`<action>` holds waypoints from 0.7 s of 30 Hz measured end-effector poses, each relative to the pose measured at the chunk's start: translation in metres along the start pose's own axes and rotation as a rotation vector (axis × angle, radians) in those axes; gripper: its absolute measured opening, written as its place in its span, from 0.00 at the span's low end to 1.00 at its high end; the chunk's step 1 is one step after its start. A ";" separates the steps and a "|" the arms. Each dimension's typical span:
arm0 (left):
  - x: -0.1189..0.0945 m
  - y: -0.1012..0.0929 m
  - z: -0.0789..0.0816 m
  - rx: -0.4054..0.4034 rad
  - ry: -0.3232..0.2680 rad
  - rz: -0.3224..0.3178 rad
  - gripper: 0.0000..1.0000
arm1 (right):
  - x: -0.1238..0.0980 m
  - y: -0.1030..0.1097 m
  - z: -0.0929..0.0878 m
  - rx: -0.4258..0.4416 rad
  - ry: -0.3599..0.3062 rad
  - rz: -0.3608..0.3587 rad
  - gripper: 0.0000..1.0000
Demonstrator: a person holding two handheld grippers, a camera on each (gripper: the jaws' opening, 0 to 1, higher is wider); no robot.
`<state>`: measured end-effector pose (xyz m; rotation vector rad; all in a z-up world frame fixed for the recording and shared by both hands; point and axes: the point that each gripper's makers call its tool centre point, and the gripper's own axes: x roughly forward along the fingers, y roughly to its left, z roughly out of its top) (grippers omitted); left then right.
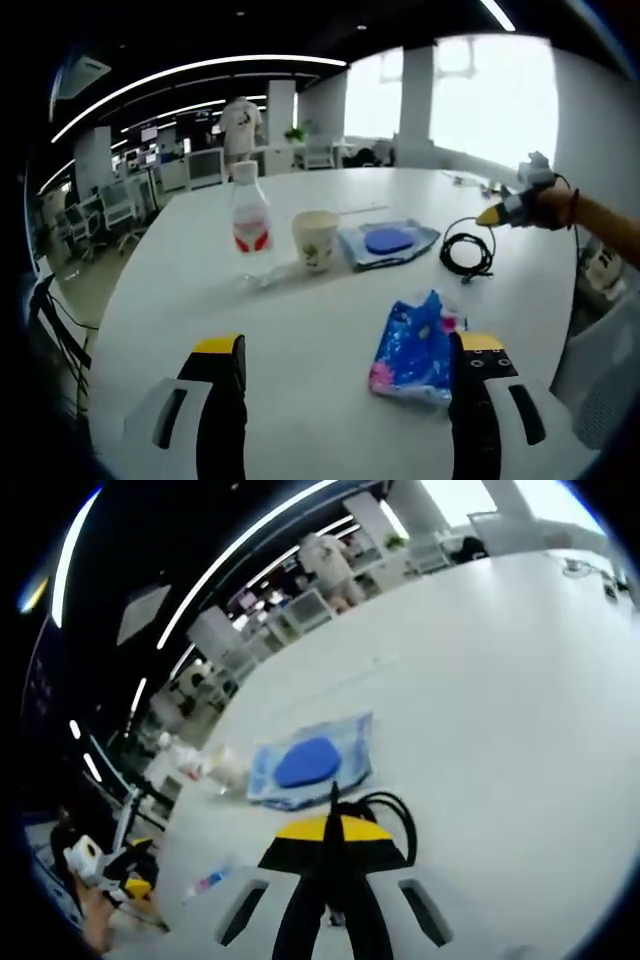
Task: Arrange the tabletop items into an orderly group along one side of the table until the central work area is clear of visible clutter.
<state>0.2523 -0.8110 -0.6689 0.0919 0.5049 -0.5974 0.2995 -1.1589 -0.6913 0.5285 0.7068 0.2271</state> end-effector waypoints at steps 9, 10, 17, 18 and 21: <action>0.001 -0.004 -0.004 0.001 0.004 -0.009 0.82 | 0.006 -0.020 -0.007 -0.012 0.041 -0.053 0.00; 0.001 -0.005 -0.004 0.000 0.003 -0.009 0.82 | 0.006 -0.021 -0.007 -0.010 0.041 -0.055 0.00; 0.001 -0.008 -0.007 -0.009 0.008 -0.015 0.82 | 0.009 -0.032 -0.010 0.015 0.038 -0.087 0.00; 0.001 -0.009 -0.007 -0.014 0.004 -0.018 0.82 | 0.010 -0.034 -0.011 0.019 0.036 -0.091 0.00; 0.000 -0.009 -0.007 -0.028 0.000 -0.024 0.83 | 0.010 -0.035 -0.007 -0.003 0.000 -0.103 0.05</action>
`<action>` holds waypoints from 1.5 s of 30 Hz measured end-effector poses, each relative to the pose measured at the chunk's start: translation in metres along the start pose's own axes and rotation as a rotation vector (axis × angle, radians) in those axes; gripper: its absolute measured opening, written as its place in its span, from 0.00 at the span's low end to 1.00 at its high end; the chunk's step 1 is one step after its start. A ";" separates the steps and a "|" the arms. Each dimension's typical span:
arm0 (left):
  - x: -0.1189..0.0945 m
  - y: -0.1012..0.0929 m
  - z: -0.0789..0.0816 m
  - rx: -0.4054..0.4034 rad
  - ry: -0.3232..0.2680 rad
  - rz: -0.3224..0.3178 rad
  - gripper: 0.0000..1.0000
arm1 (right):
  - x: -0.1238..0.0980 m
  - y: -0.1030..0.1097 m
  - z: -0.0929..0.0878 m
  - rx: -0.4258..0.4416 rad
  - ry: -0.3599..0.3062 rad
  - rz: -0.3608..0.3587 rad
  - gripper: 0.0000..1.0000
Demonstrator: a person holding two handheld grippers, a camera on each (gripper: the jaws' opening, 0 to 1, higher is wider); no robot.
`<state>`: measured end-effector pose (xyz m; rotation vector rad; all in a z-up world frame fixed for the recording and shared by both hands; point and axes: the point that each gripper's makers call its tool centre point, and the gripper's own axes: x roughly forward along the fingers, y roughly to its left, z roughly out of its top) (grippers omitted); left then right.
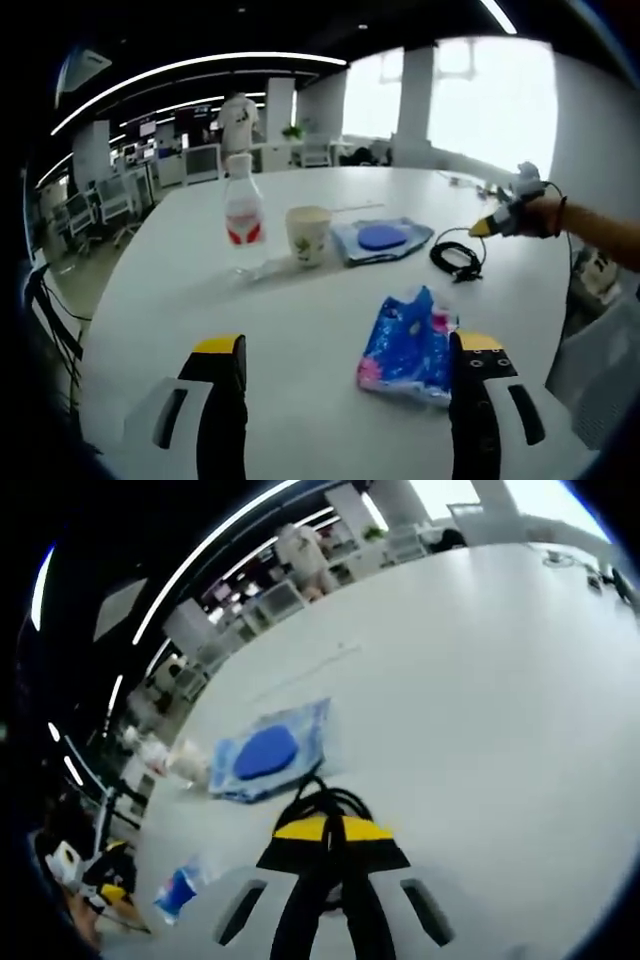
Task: Arrange the tabletop items into an orderly group along one side of the table until the central work area is clear of visible clutter.
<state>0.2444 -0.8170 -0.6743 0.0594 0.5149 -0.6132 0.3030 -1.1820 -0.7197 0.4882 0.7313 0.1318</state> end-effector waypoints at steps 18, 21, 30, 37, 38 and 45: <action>-0.004 0.000 0.001 -0.035 -0.011 0.034 0.88 | -0.017 0.051 0.000 -0.410 -0.073 0.001 0.56; -0.006 -0.002 -0.001 -0.054 -0.018 0.044 0.87 | -0.018 0.061 -0.002 -0.412 -0.079 0.041 0.57; -0.008 -0.019 -0.006 -0.047 -0.027 0.041 0.83 | -0.019 0.097 -0.014 -0.433 -0.081 0.196 0.56; -0.003 -0.034 -0.017 -0.050 0.007 0.031 0.80 | -0.014 0.118 -0.033 -0.460 -0.053 0.273 0.55; -0.003 -0.035 -0.018 -0.055 0.011 0.038 0.80 | -0.013 0.118 -0.036 -0.459 -0.044 0.280 0.55; -0.002 -0.036 -0.024 -0.104 0.024 0.060 0.75 | -0.005 0.132 -0.061 -0.489 0.008 0.333 0.54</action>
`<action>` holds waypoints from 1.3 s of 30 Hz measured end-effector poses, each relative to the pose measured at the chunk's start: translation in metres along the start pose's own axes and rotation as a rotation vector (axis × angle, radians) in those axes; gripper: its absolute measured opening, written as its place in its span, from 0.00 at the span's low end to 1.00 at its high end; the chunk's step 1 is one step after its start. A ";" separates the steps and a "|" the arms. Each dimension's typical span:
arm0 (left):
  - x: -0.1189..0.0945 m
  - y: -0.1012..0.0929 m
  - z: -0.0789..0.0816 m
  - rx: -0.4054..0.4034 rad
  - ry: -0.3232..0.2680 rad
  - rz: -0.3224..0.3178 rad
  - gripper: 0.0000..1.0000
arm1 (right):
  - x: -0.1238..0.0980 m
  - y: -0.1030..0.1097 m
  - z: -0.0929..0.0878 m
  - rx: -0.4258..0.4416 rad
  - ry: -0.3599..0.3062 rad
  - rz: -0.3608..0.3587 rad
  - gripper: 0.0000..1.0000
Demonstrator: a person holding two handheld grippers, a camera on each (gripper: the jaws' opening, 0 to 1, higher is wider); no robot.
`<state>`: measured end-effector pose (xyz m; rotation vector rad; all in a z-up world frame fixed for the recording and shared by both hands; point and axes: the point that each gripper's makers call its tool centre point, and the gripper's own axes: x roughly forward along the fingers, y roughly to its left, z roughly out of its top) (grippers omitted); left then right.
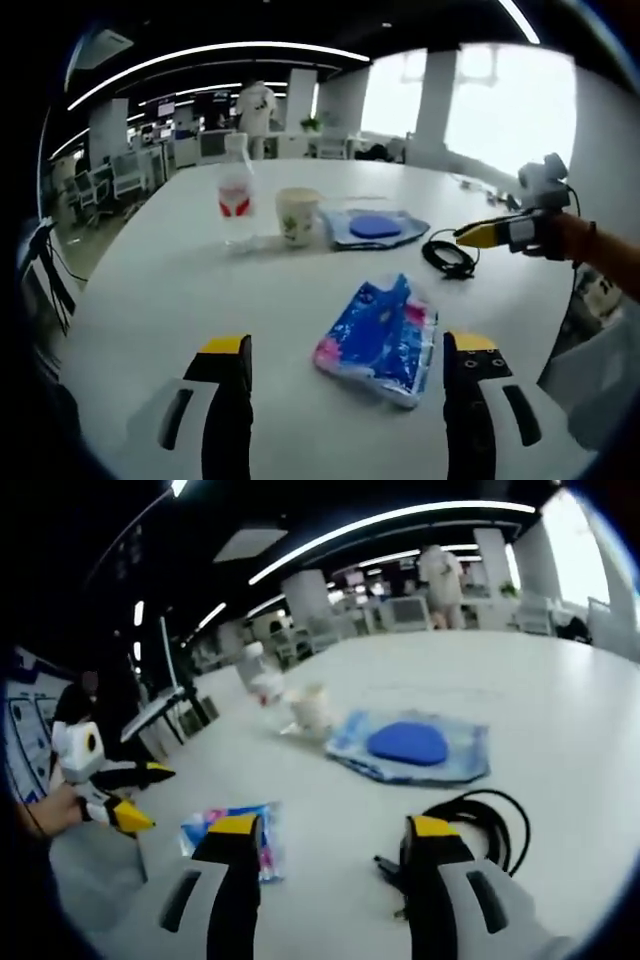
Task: Arrange the tabletop items into an orderly group along one side of the table until the central work area is clear of visible clutter.
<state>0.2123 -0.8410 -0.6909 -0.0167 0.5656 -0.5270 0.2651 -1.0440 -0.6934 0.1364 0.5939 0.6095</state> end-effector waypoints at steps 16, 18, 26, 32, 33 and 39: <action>0.009 -0.017 -0.036 -0.133 0.107 0.004 0.62 | 0.029 0.038 -0.039 -0.108 0.083 0.078 0.40; 0.009 -0.018 -0.038 -0.143 0.111 0.001 0.60 | 0.030 0.039 -0.041 -0.122 0.085 0.078 0.37; 0.016 -0.022 -0.044 -0.125 0.127 0.003 0.52 | 0.040 0.046 -0.052 -0.190 0.093 0.100 0.25; 0.018 -0.028 -0.053 -0.129 0.171 -0.014 0.49 | 0.048 0.049 -0.061 -0.203 0.113 0.085 0.19; 0.018 -0.028 -0.055 -0.132 0.180 -0.011 0.48 | 0.049 0.048 -0.062 -0.198 0.117 0.081 0.19; 0.019 -0.026 -0.062 -0.142 0.205 0.001 0.40 | 0.051 0.046 -0.068 -0.208 0.139 0.048 0.14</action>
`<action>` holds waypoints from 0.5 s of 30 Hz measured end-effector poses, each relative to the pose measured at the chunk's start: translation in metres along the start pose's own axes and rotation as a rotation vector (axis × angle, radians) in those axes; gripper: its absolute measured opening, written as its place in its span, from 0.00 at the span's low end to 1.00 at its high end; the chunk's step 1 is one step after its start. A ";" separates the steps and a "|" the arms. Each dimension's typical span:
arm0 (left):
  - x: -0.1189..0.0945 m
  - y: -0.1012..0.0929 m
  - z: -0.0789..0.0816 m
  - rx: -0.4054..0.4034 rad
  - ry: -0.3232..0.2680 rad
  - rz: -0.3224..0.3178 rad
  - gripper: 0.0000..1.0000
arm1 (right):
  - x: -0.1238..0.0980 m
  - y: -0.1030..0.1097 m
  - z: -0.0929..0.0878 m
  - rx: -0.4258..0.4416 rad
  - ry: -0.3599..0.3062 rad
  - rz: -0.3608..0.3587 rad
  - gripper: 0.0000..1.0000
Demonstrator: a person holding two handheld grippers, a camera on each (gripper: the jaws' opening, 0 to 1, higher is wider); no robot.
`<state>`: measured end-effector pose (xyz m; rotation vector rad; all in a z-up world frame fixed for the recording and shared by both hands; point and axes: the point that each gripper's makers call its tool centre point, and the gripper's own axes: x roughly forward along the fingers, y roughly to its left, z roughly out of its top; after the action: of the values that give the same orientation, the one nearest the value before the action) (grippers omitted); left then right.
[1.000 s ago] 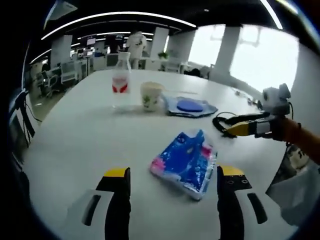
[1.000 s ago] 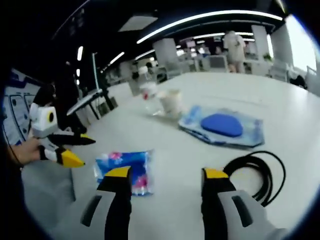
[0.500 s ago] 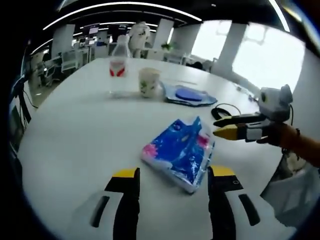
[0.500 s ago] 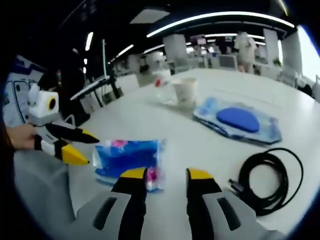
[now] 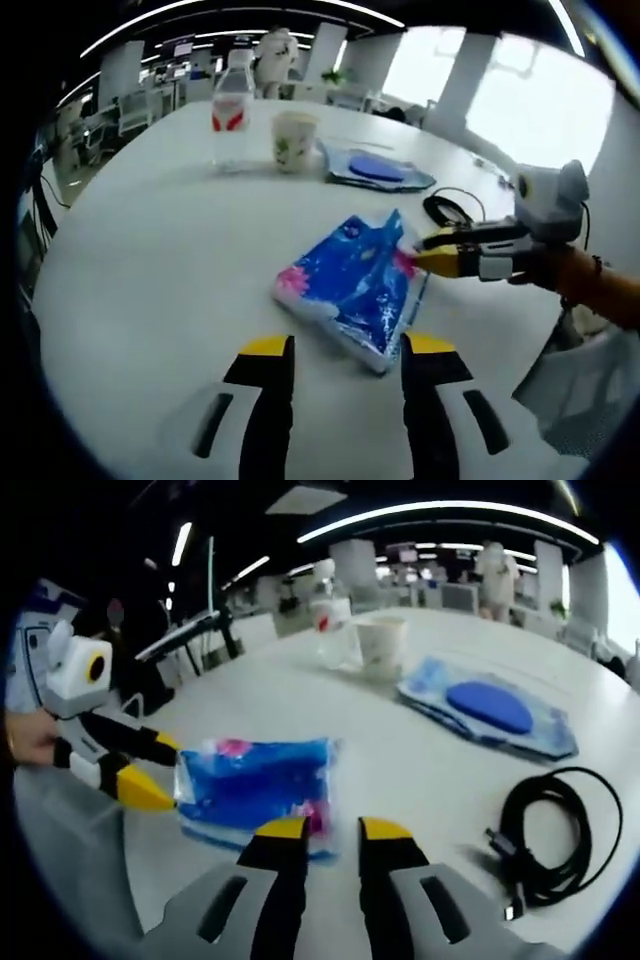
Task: Arrange the tabletop items into an orderly group along one side of the table until the central work area is clear of visible clutter.
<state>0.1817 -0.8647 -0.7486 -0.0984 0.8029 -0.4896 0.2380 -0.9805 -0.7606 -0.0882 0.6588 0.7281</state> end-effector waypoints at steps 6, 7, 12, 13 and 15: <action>0.001 0.003 -0.009 0.004 0.041 0.024 0.31 | 0.000 -0.002 -0.004 0.008 0.006 -0.021 0.10; 0.001 0.004 -0.008 0.006 0.037 0.026 0.30 | 0.000 -0.002 -0.004 0.006 0.006 -0.021 0.10; 0.002 0.002 -0.010 -0.008 0.043 0.019 0.26 | -0.001 0.001 -0.005 0.006 0.009 -0.015 0.07; 0.002 0.002 -0.010 -0.007 0.047 0.016 0.25 | -0.001 0.002 -0.005 0.006 0.009 -0.011 0.05; 0.002 0.000 -0.011 -0.009 0.052 0.004 0.18 | -0.001 0.004 -0.005 0.004 0.012 -0.006 0.04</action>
<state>0.1749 -0.8648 -0.7574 -0.0924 0.8558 -0.4861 0.2316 -0.9795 -0.7631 -0.0905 0.6715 0.7209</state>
